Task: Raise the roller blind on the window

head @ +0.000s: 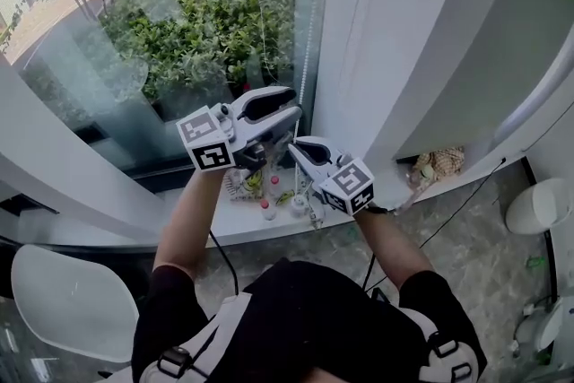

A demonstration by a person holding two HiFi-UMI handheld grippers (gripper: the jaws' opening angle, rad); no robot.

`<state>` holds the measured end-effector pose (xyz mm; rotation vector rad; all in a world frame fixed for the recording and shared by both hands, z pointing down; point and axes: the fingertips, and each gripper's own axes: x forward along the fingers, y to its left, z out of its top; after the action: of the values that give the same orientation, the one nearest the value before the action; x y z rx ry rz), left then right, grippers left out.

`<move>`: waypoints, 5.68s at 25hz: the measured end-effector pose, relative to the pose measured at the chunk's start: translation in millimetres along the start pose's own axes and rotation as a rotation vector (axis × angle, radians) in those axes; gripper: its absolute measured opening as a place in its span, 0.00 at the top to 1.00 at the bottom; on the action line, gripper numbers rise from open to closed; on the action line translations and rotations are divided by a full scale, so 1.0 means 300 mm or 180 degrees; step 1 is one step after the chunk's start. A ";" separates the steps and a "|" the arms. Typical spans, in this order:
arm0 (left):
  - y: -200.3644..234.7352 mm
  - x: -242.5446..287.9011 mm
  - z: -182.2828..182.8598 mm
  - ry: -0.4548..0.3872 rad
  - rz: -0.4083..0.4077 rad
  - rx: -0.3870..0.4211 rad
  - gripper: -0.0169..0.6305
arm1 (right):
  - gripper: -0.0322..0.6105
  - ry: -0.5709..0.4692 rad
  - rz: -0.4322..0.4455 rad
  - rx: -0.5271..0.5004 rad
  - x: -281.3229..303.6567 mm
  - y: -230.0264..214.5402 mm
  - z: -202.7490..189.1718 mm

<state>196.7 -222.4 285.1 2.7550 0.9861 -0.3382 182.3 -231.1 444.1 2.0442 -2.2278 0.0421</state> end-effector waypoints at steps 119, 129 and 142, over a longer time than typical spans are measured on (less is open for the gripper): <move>0.080 0.117 -0.031 -0.0033 0.0184 0.0034 0.67 | 0.92 0.0144 -0.0110 0.0421 -0.011 -0.057 -0.086; -0.023 0.153 0.066 -0.0309 -0.0150 0.0167 0.95 | 0.92 0.0123 -0.0114 0.0389 -0.020 -0.046 -0.091; 0.007 0.131 -0.229 0.0152 0.0194 0.0179 0.95 | 0.92 0.0665 -0.0181 0.0557 -0.042 -0.003 -0.380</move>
<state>237.6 -182.7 340.0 2.8495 0.9148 -0.2962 191.9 -207.2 555.9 2.0769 -2.1037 0.4391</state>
